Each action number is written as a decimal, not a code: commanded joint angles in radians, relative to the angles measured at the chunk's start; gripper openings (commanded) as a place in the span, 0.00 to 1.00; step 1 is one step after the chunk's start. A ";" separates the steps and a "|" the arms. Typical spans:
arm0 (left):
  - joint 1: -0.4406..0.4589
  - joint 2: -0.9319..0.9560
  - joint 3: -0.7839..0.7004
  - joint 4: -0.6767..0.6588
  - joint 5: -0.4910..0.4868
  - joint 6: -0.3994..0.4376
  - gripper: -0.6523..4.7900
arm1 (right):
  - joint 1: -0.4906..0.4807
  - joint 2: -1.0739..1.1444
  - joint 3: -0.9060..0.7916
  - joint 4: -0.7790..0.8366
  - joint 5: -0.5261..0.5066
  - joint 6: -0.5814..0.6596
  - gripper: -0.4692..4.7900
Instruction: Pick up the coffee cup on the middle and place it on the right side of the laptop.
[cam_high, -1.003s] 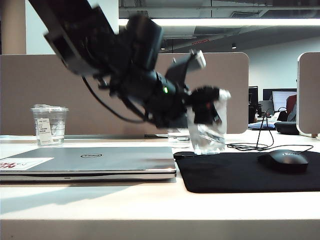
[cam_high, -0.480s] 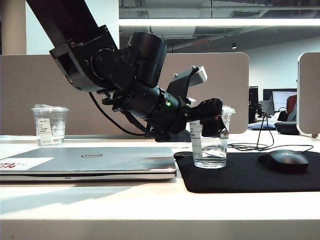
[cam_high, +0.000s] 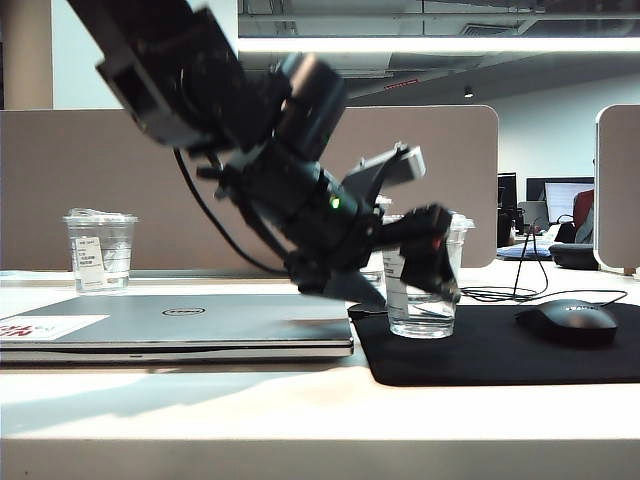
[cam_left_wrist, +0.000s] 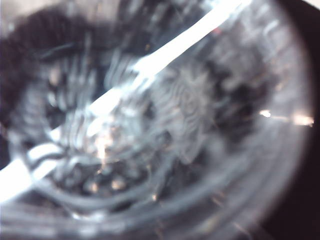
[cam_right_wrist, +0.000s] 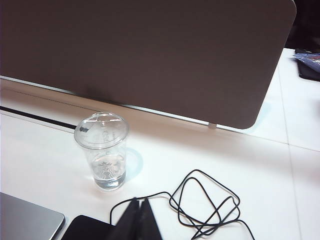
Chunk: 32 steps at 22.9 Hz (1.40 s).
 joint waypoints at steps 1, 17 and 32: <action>-0.013 -0.079 0.003 -0.097 -0.060 0.004 0.99 | 0.001 -0.016 0.006 0.010 0.003 -0.003 0.08; -0.013 -0.893 0.002 -0.809 -0.319 0.023 0.11 | 0.008 -0.310 0.000 -0.428 -0.002 0.013 0.09; -0.007 -1.524 -0.607 -0.690 -0.668 0.061 0.11 | 0.052 -0.787 -0.452 -0.468 -0.002 0.006 0.09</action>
